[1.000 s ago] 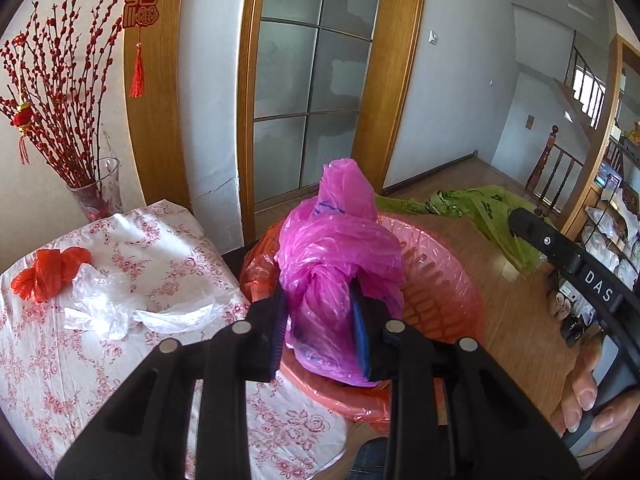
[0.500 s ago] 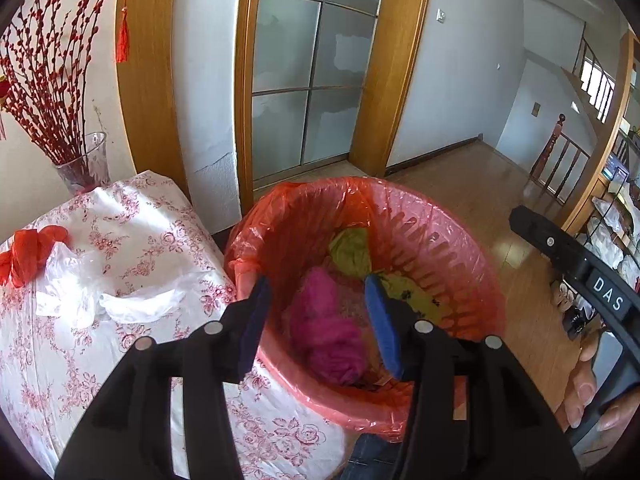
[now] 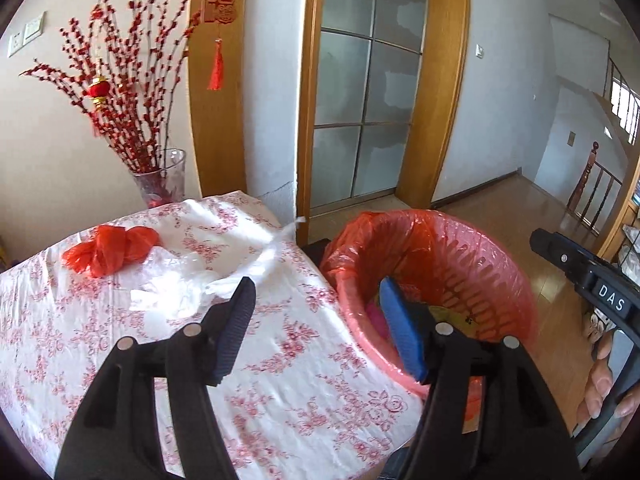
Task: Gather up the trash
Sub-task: 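Carry the green and pink bags over the basket and open both tools, then grasp the clear bag with the right tool while the left tool grasps the orange-red bag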
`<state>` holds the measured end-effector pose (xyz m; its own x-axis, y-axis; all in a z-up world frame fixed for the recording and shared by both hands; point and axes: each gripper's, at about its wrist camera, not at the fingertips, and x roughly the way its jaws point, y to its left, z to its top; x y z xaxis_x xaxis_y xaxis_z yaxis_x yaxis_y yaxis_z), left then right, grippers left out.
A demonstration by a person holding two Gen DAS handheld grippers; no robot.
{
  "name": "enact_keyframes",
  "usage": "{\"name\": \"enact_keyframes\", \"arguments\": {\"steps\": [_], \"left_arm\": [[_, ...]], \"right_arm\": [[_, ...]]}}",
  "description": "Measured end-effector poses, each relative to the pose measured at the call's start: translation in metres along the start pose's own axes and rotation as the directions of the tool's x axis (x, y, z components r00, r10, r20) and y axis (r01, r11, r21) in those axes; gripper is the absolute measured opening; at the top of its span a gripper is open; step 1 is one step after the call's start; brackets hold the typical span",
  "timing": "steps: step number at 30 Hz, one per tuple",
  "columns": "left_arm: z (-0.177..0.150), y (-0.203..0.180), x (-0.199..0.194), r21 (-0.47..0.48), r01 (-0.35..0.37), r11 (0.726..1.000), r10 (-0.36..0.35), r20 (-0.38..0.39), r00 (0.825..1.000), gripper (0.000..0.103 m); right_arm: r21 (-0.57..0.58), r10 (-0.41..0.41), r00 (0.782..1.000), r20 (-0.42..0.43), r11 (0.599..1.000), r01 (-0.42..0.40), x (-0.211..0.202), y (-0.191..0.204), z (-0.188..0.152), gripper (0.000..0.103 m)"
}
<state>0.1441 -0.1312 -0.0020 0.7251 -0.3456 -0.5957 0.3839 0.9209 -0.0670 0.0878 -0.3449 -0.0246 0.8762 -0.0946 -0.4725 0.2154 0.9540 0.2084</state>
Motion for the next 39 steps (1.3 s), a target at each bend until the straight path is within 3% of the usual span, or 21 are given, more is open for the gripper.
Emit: {"name": "enact_keyframes", "arguments": {"steps": [6, 10, 14, 18, 23, 26, 29, 35, 37, 38, 39], "left_arm": [[-0.009, 0.065, -0.030, -0.089, -0.134, 0.987, 0.136, 0.019, 0.990, 0.068], [-0.022, 0.110, -0.048, -0.145, -0.255, 0.956, 0.260, 0.019, 0.965, 0.070], [-0.031, 0.154, -0.061, -0.211, -0.330, 0.920, 0.338, 0.002, 0.941, 0.070], [-0.039, 0.191, -0.072, -0.273, -0.356, 0.894, 0.366, -0.016, 0.930, 0.070], [-0.048, 0.215, -0.078, -0.304, -0.375, 0.876, 0.385, -0.031, 0.922, 0.071], [-0.051, 0.223, -0.078, -0.313, -0.378, 0.871, 0.386, -0.040, 0.922, 0.072], [-0.050, 0.232, -0.075, -0.303, -0.388, 0.871, 0.393, -0.047, 0.918, 0.072], [-0.044, 0.242, -0.065, -0.281, -0.385, 0.879, 0.383, -0.061, 0.922, 0.072], [-0.040, 0.244, -0.060, -0.274, -0.378, 0.885, 0.374, -0.067, 0.925, 0.072], [-0.038, 0.244, -0.057, -0.270, -0.372, 0.888, 0.367, -0.070, 0.927, 0.072], [-0.036, 0.245, -0.054, -0.267, -0.367, 0.891, 0.361, -0.074, 0.930, 0.072]], "right_arm": [[-0.069, 0.121, 0.992, -0.019, 0.990, -0.122, 0.002, 0.054, 0.002, 0.047], [-0.118, 0.200, 0.979, -0.045, 0.972, -0.203, 0.008, 0.096, 0.003, 0.047], [-0.167, 0.262, 0.960, -0.097, 0.947, -0.275, 0.023, 0.140, 0.000, 0.047], [-0.189, 0.285, 0.942, -0.178, 0.930, -0.317, 0.053, 0.179, -0.009, 0.047], [-0.212, 0.250, 0.924, -0.288, 0.925, -0.316, 0.101, 0.216, -0.029, 0.049], [-0.231, 0.217, 0.921, -0.323, 0.926, -0.300, 0.125, 0.231, -0.038, 0.063], [-0.262, 0.171, 0.922, -0.347, 0.927, -0.270, 0.145, 0.239, -0.042, 0.063], [-0.257, 0.132, 0.901, -0.414, 0.932, -0.254, 0.169, 0.238, -0.053, 0.063], [-0.261, 0.130, 0.894, -0.428, 0.929, -0.261, 0.169, 0.236, -0.058, 0.056], [-0.254, 0.131, 0.889, -0.439, 0.931, -0.262, 0.170, 0.234, -0.060, 0.045], [-0.243, 0.131, 0.883, -0.451, 0.934, -0.262, 0.171, 0.231, -0.061, 0.041]]}}
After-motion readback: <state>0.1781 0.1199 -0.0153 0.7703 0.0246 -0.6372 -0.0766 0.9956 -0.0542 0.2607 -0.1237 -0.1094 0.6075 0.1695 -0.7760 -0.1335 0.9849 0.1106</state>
